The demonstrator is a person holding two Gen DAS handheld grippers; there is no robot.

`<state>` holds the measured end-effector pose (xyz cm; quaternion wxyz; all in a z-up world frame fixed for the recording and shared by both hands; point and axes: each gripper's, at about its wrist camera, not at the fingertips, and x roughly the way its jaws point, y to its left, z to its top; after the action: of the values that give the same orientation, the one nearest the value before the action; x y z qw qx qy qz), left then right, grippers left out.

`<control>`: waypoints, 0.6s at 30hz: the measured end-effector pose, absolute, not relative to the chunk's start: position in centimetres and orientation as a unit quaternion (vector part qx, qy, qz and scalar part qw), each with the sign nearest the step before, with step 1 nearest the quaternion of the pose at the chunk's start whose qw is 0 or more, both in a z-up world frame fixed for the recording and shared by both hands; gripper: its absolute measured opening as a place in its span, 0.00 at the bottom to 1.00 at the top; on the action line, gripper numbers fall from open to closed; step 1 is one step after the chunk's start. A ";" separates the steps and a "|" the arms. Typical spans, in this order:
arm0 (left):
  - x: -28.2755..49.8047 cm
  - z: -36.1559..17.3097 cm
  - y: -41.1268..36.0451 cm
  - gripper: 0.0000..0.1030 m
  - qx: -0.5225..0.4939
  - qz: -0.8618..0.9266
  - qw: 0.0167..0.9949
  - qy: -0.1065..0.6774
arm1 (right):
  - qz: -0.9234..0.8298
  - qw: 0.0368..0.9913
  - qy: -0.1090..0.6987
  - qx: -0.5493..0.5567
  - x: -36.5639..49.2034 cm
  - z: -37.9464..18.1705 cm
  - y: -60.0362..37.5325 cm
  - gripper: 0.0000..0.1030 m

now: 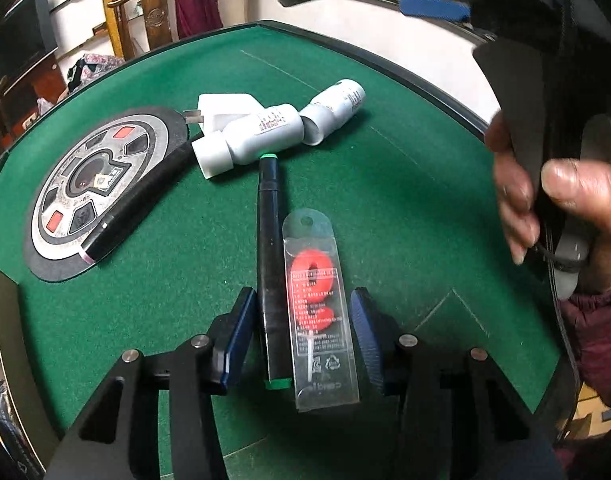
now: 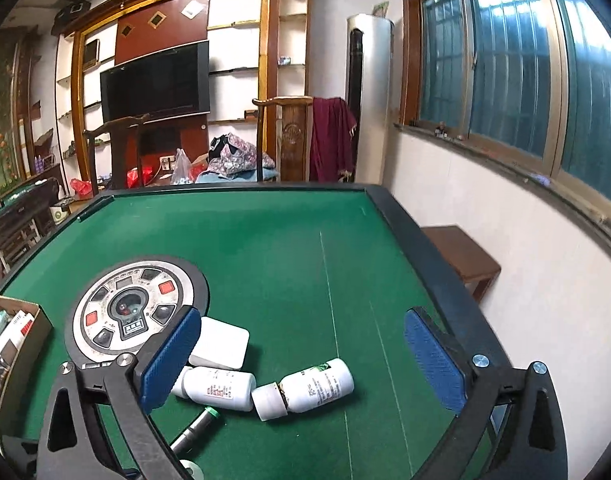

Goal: Organize objects
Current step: 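Grasp the black green-tipped marker with the left gripper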

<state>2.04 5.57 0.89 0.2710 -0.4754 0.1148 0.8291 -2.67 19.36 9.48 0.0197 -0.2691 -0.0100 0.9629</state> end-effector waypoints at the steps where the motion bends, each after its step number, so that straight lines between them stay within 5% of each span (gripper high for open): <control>1: 1.8 0.9 5.5 0.46 -0.477 0.830 0.270 0.106 | 0.962 0.020 -0.007 -0.272 -2.7 9.4 19.4 1.00; 10: -0.3 1.1 3.5 0.46 -0.486 0.832 0.266 -0.008 | 0.958 0.020 0.004 -0.286 -3.1 9.0 19.9 1.00; 18: -1.0 1.2 1.3 0.46 -0.480 0.848 0.222 -0.013 | 0.956 0.019 0.001 -0.294 -3.2 8.7 19.8 1.00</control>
<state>-1.03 1.28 1.16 0.2216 -0.4804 -0.0132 0.8485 -3.23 19.75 8.71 0.0193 -0.2940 0.0013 0.9556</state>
